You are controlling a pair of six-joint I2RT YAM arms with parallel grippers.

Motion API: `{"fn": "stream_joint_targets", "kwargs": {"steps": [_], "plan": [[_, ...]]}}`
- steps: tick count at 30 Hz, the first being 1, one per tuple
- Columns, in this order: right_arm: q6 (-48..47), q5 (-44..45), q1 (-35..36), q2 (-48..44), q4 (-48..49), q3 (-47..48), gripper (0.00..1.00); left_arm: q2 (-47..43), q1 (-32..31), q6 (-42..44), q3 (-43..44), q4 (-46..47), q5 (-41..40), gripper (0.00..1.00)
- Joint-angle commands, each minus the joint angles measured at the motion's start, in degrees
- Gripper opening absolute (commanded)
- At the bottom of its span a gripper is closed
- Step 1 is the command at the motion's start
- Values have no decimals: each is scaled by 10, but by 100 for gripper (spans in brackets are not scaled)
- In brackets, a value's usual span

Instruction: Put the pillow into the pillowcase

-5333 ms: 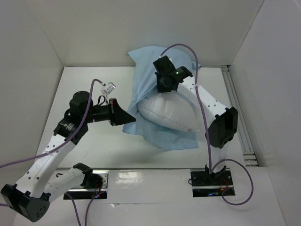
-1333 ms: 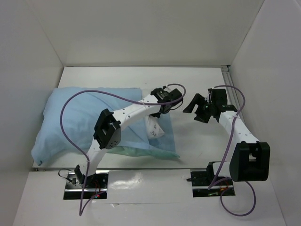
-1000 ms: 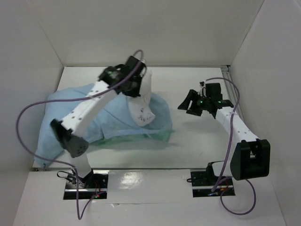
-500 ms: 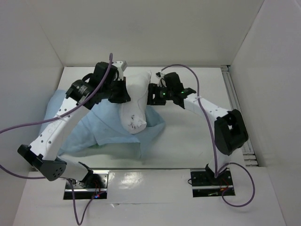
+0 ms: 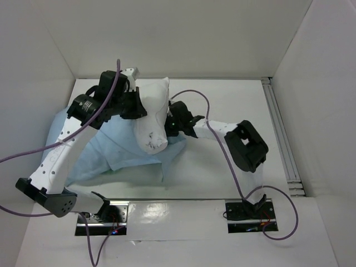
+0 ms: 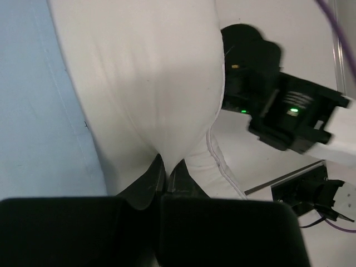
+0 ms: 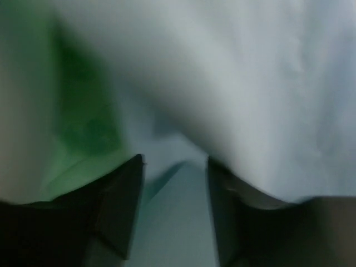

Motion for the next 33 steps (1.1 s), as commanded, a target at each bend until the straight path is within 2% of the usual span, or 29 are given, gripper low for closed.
{"fn": "stream_joint_targets", "kwargs": {"steps": [1,3,4,5,11,17,21,27,30,31,33], "plan": [[34,90,7,56,54,28,53,-42,0,-34,34,74,63,0],[39,126,7,69,54,37,36,-42,5,-34,34,74,68,0],[45,137,7,69,38,37,10,-47,11,-34,34,74,68,0],[45,148,2,64,29,37,0,-47,11,-34,28,74,68,0],[34,191,-20,-75,-15,-50,0,-59,37,-39,-27,74,50,0],[-11,158,-43,-203,-79,-84,0,-64,68,-44,-128,126,65,0],[-24,165,-49,-237,-116,-91,0,-64,90,-50,-157,151,106,0],[-24,90,-25,-188,-18,-97,0,-69,120,-44,-113,146,158,0],[-24,83,-6,-141,31,-74,22,-74,130,-31,-66,107,168,0],[-24,78,3,-129,44,-64,24,-74,130,-31,-32,94,142,0],[-24,78,12,-100,60,-42,35,-74,123,-36,-25,89,142,0]]}}
